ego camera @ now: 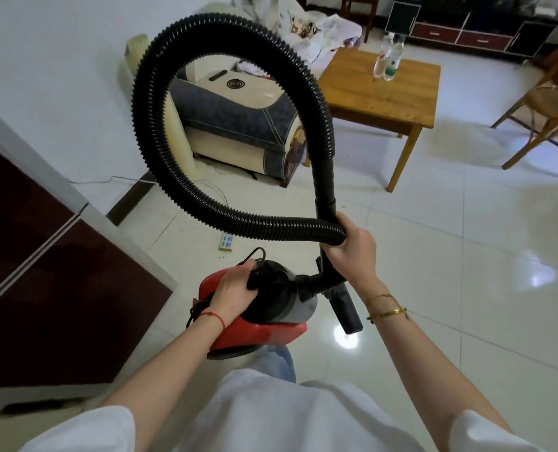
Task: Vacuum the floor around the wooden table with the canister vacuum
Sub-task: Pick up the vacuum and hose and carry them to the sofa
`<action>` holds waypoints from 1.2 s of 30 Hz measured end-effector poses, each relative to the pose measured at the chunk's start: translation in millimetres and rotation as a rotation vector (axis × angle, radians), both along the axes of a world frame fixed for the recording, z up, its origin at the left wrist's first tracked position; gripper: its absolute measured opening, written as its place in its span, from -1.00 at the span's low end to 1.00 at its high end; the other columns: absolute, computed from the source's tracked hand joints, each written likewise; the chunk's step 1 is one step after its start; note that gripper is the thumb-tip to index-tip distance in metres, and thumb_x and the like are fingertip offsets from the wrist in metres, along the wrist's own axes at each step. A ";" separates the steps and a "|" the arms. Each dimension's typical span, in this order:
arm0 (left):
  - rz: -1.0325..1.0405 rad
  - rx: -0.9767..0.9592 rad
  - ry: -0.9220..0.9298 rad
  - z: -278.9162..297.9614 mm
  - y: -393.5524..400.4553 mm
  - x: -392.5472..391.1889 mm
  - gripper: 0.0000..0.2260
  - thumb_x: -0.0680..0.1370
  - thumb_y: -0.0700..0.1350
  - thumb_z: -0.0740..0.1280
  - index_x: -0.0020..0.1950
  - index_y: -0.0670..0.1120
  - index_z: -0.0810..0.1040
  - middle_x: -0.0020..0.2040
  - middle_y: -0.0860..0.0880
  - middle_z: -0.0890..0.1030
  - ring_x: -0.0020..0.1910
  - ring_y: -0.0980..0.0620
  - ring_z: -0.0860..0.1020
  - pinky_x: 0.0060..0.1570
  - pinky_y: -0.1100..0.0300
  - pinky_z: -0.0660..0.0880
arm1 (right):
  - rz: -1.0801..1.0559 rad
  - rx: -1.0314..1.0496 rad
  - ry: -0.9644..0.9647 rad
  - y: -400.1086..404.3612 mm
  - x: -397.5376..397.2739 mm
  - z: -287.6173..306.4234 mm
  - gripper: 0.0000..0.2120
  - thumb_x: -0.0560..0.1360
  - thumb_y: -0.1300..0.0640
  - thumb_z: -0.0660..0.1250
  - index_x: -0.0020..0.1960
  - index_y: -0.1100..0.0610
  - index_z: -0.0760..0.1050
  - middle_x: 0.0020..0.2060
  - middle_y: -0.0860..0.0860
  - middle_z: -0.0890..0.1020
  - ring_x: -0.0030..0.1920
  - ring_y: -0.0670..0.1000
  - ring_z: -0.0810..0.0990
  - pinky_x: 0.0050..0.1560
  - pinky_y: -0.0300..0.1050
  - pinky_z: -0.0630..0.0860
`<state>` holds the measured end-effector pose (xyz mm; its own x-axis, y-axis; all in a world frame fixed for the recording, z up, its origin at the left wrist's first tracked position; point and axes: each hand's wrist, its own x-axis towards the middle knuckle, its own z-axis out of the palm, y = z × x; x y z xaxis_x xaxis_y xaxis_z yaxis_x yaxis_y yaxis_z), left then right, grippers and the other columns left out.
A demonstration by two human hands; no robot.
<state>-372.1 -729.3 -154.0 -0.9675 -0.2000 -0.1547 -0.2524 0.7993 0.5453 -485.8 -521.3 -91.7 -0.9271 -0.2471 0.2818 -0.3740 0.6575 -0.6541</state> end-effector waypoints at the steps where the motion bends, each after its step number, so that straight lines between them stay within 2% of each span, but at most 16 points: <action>1: -0.005 0.000 0.003 -1.0 -7.1 -19.6 -0.89 0.48 -0.23 0.28 -0.04 -0.10 0.40 -0.19 -0.08 0.61 -0.21 -0.10 0.60 -0.31 0.23 0.38 | 0.004 -0.002 0.001 -7.2 -19.9 0.3 -0.57 0.32 0.08 0.35 0.18 -0.08 0.49 -0.36 -0.06 0.62 -0.32 0.07 0.60 -0.28 -0.04 0.55; 5: -0.006 -0.013 -0.006 -3.8 -33.4 -94.2 -0.79 0.46 -0.26 0.31 0.05 -0.10 0.40 -0.09 -0.10 0.62 -0.10 -0.09 0.61 -0.18 0.19 0.52 | 0.012 -0.009 -0.018 -31.9 -97.7 1.4 -0.58 0.31 0.06 0.33 0.18 -0.08 0.49 -0.35 -0.07 0.63 -0.31 0.05 0.60 -0.27 -0.05 0.55; 8: 0.006 -0.022 -0.010 -4.4 -50.0 -148.6 -0.76 0.44 -0.26 0.32 0.08 -0.09 0.42 -0.09 -0.09 0.62 -0.07 -0.08 0.60 -0.10 0.11 0.57 | 0.015 -0.018 -0.033 -47.2 -156.1 0.6 -0.57 0.33 0.09 0.37 0.19 -0.09 0.48 -0.32 -0.06 0.64 -0.29 0.05 0.61 -0.25 -0.02 0.57; 12: 0.025 -0.026 0.004 -7.7 -69.1 -221.5 -0.73 0.41 -0.27 0.33 0.07 -0.08 0.45 -0.10 -0.08 0.63 -0.07 -0.07 0.62 -0.07 0.07 0.57 | 0.028 -0.025 -0.020 -67.8 -231.1 1.3 -0.55 0.34 0.11 0.38 0.22 -0.04 0.49 -0.30 -0.04 0.65 -0.28 0.07 0.62 -0.26 -0.10 0.53; 16: 0.084 0.004 0.009 -17.6 -82.3 -292.6 -0.68 0.43 -0.28 0.35 0.14 -0.04 0.47 -0.08 -0.05 0.65 -0.06 -0.03 0.63 -0.04 0.10 0.59 | 0.087 0.003 -0.009 -86.7 -310.9 -5.2 -0.55 0.34 0.14 0.39 0.23 -0.01 0.49 -0.29 -0.02 0.66 -0.25 0.09 0.64 -0.28 -0.21 0.40; 22: 0.158 0.019 -0.014 -37.8 -96.7 -392.5 -0.70 0.45 -0.30 0.38 0.12 -0.06 0.46 -0.06 -0.03 0.64 -0.06 0.00 0.63 -0.06 0.16 0.59 | 0.166 0.031 -0.059 -113.4 -425.7 -17.4 -0.52 0.33 0.16 0.37 0.25 -0.01 0.47 -0.25 -0.01 0.66 -0.22 0.09 0.64 -0.27 -0.24 0.36; 25: 0.204 0.042 -0.035 -54.1 -105.0 -445.0 -0.70 0.46 -0.29 0.38 0.10 -0.02 0.44 -0.08 0.01 0.63 -0.09 0.06 0.63 -0.07 0.16 0.61 | 0.199 0.041 -0.087 -128.9 -486.9 -29.6 -0.53 0.35 0.19 0.39 0.24 0.01 0.47 -0.27 -0.08 0.61 -0.24 0.05 0.62 -0.27 -0.26 0.35; 30: 0.262 0.052 -0.066 -98.6 -124.9 -513.9 -0.68 0.46 -0.26 0.40 0.14 0.01 0.42 -0.06 0.02 0.64 -0.07 0.09 0.64 -0.07 0.16 0.62 | 0.256 0.078 -0.089 -160.8 -568.9 -70.3 -0.49 0.32 0.21 0.39 0.26 0.04 0.47 -0.24 -0.03 0.63 -0.23 0.08 0.62 -0.25 -0.24 0.38; 36: 0.270 0.026 -0.104 -191.8 -161.4 -583.2 -0.63 0.47 -0.23 0.40 0.22 -0.01 0.40 -0.05 -0.01 0.64 -0.08 0.09 0.64 -0.08 0.18 0.62 | 0.302 0.095 -0.123 -201.1 -642.6 -163.6 -0.44 0.35 0.14 0.34 0.32 -0.09 0.36 -0.19 -0.06 0.66 -0.20 0.03 0.63 -0.16 -0.08 0.59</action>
